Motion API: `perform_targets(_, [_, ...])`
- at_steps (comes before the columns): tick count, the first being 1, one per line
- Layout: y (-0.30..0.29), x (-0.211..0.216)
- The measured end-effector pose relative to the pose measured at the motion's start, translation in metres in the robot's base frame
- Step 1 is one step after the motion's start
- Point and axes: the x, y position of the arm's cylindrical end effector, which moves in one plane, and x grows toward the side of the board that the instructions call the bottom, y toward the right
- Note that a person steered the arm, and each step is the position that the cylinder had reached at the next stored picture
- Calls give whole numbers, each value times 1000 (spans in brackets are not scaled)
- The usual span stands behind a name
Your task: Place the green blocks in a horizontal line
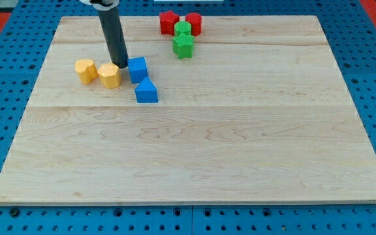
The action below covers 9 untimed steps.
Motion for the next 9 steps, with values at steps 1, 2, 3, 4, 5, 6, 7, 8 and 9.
perform_targets(1, [3,20])
perform_targets(2, [10,7])
perform_targets(3, [7,-23])
perform_targets(4, [23,-64])
perform_targets(5, [33,-82])
perform_targets(6, [40,-85])
perform_targets(7, [40,-96])
perform_targets(8, [51,-102])
perform_targets(9, [109,-102])
